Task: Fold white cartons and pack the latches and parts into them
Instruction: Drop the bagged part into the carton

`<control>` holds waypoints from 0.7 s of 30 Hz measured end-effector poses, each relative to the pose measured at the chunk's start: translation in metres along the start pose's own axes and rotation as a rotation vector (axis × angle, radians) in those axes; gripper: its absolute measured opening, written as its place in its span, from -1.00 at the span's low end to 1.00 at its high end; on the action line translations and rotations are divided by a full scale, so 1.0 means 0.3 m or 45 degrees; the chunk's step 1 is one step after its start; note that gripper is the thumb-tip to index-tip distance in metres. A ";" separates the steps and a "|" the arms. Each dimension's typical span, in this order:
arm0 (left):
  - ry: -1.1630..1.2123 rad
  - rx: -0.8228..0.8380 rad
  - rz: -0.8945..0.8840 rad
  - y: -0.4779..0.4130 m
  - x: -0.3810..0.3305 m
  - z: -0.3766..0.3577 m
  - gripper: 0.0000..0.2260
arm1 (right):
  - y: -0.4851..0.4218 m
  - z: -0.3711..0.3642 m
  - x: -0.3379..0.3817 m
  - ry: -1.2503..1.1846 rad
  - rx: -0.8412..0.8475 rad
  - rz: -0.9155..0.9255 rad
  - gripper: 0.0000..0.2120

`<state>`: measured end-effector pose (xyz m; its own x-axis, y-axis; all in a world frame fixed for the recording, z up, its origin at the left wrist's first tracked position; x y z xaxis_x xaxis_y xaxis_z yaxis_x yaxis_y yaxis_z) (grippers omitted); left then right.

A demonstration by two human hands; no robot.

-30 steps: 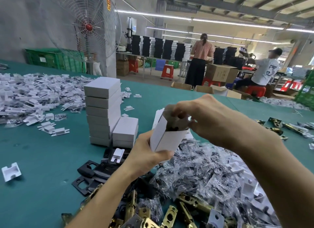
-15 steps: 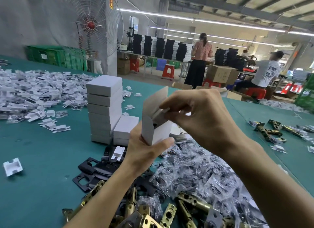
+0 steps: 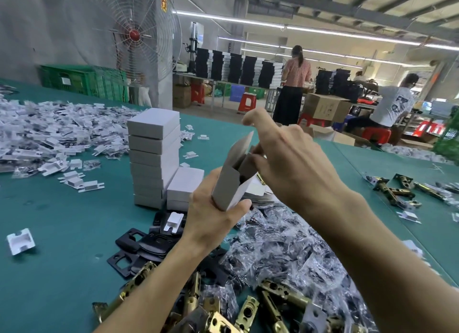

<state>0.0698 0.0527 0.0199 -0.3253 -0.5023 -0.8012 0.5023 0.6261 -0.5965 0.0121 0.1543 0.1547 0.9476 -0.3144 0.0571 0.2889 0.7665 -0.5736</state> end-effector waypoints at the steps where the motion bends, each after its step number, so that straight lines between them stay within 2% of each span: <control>1: -0.021 0.009 0.012 -0.001 0.002 0.000 -0.66 | -0.002 -0.018 -0.010 0.010 0.044 -0.045 -0.52; 3: -0.072 0.043 0.053 -0.001 0.011 -0.004 -0.68 | -0.008 -0.061 -0.041 -0.020 0.190 -0.156 -0.49; 6: -0.086 0.106 0.113 0.000 0.030 -0.012 -0.67 | -0.016 -0.126 -0.087 -0.216 0.505 -0.253 -0.41; 7: -0.081 0.115 0.126 -0.003 0.034 -0.014 -0.65 | -0.017 -0.137 -0.099 -0.288 0.542 -0.256 -0.40; 9: -0.050 0.090 0.169 -0.008 0.044 -0.010 -0.66 | -0.018 -0.136 -0.119 -0.415 0.435 -0.221 -0.40; 11: -0.003 0.027 0.243 -0.016 0.060 0.004 -0.70 | -0.011 -0.119 -0.148 -0.535 0.147 -0.225 -0.45; 13: 0.032 -0.056 0.317 -0.026 0.072 0.027 -0.74 | 0.006 -0.119 -0.189 -0.583 -0.083 -0.318 -0.60; 14: 0.058 -0.112 0.349 -0.030 0.075 0.044 -0.73 | 0.014 -0.137 -0.206 -0.581 -0.088 -0.382 -0.71; 15: 0.092 -0.176 0.376 -0.037 0.076 0.063 -0.72 | 0.021 -0.169 -0.216 -0.566 -0.003 -0.438 -0.80; 17: 0.124 -0.307 0.393 -0.053 0.071 0.106 -0.73 | 0.045 -0.263 -0.198 -0.425 0.385 -0.439 -0.88; 19: 0.129 -0.406 0.374 -0.070 0.063 0.141 -0.77 | 0.086 -0.373 -0.145 -0.206 0.815 -0.284 -0.80; 21: 0.159 -0.456 0.364 -0.082 0.051 0.162 -0.78 | 0.128 -0.469 -0.084 -0.086 1.069 -0.151 -0.75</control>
<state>0.0915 0.0008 0.0247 -0.3193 -0.2181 -0.9222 0.2847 0.9061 -0.3129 -0.0200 0.1129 0.0162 0.9032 -0.4049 0.1424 0.3668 0.9004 0.2339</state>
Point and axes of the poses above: each hand's wrist, its own y-axis away from the middle knuckle, its own z-axis out of the back of the hand, x = y × z, the point moved 5 cm from there along -y, towards the middle knuckle, and after that the axes turned 6 degrees about -z, right-handed, at the moved point
